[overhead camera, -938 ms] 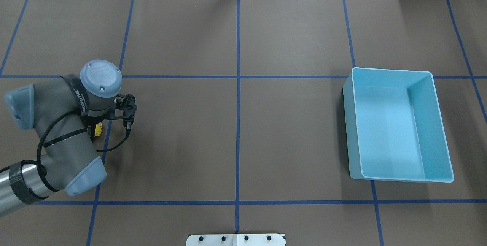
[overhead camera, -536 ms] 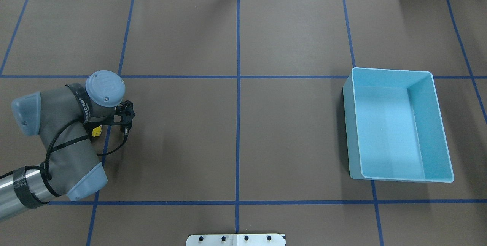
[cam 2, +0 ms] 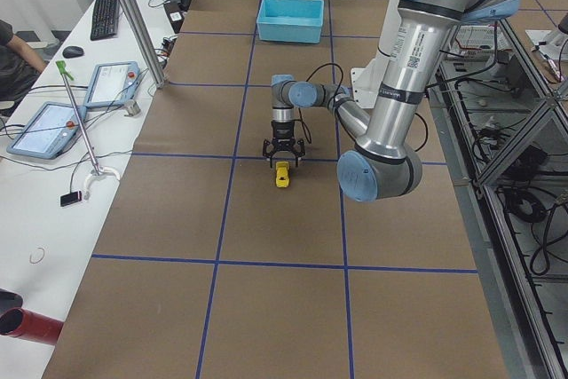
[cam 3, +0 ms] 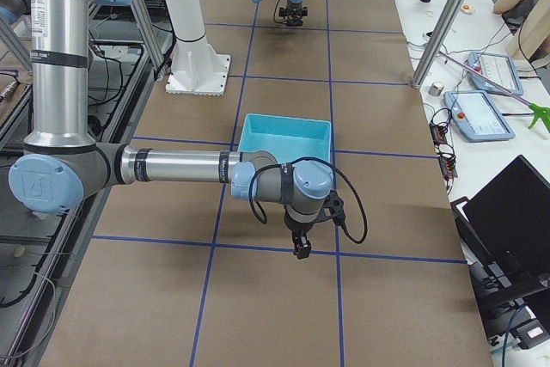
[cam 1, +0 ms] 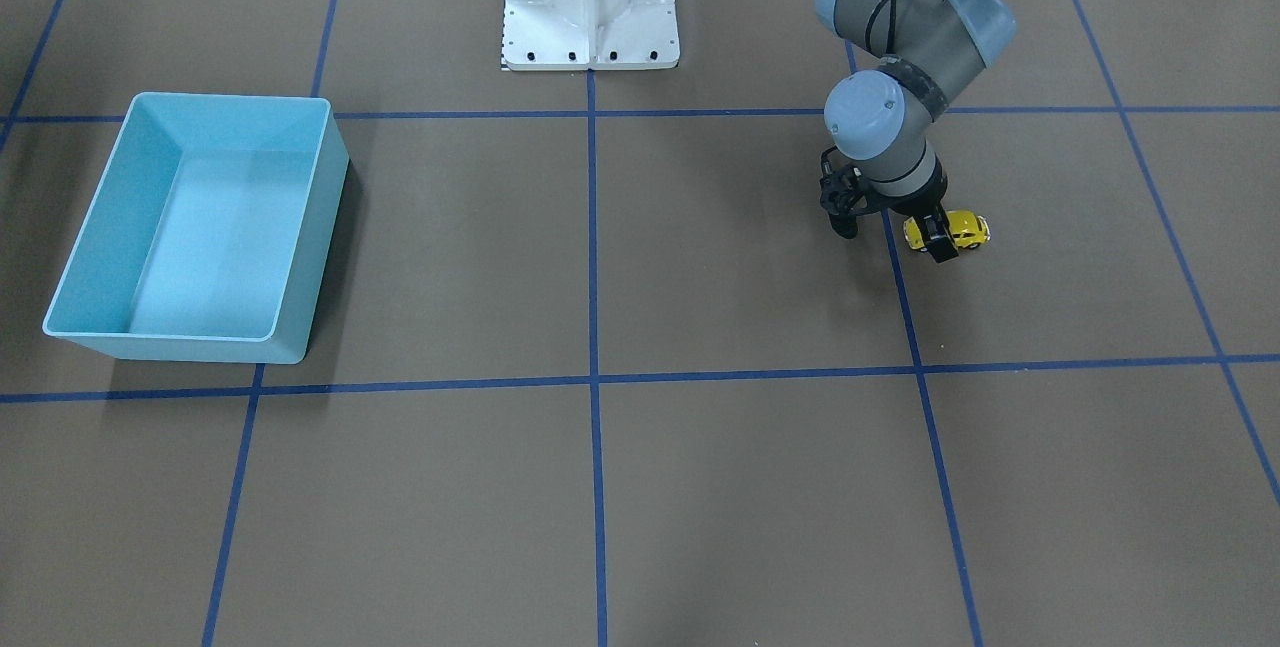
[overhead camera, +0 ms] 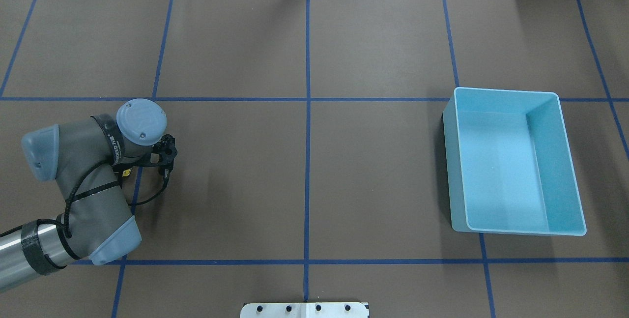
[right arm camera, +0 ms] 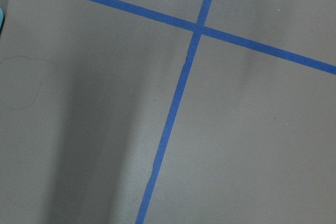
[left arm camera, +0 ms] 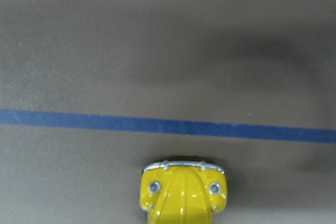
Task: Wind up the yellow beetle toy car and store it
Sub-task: 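Press the car onto the table and drag it toward the robot with the left gripper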
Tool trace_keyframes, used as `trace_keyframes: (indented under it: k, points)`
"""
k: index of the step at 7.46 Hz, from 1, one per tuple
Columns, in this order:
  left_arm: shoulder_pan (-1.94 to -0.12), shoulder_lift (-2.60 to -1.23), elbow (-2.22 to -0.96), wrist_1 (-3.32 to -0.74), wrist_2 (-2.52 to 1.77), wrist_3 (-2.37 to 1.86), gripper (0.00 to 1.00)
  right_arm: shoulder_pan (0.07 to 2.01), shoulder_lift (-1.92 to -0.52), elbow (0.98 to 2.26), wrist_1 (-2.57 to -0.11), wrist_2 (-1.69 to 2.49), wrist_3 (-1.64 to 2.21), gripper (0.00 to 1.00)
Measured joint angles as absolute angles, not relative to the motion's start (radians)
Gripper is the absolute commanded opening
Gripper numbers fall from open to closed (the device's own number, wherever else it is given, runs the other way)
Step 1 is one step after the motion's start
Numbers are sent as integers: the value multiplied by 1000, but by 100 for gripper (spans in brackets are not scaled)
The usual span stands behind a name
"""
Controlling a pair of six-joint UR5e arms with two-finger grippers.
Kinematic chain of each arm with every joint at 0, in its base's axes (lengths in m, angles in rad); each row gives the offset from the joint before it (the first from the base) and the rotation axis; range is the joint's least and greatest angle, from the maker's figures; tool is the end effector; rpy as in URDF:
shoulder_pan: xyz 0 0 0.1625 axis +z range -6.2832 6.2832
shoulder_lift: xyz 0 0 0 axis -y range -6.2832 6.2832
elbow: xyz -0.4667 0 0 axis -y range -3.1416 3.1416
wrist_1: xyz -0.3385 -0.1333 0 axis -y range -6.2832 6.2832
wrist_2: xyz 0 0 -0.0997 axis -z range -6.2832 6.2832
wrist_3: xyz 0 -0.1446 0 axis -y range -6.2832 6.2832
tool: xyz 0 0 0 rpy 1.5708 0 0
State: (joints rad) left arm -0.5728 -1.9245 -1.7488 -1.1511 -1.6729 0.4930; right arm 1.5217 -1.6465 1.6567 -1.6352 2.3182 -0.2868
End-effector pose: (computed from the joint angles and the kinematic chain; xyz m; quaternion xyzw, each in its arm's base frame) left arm 0.4136 -0.4078 0.5605 0.0414 0.0633 0.6785 0.7307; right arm 0.0155 -0.3982 0.7357 0.0182 -0.3653 -0.1458 0.9192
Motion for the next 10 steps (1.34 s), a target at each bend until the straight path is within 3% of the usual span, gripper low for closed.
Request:
trace_keyframes:
  k: [8,9,10]
  points:
    - [-576,-1906,-1749,-1224,-1674,489,91,1522,-1647,1657,-1635,2318,-287,100]
    - [-577,-1899,-1749,-1226,-1675,489,72,1522,-1647,1657,-1635,2318,-287,100]
    - [-575,-1894,-1749,-1230,-1677,489,36,1522,-1647,1657,-1635,2318,-287,100]
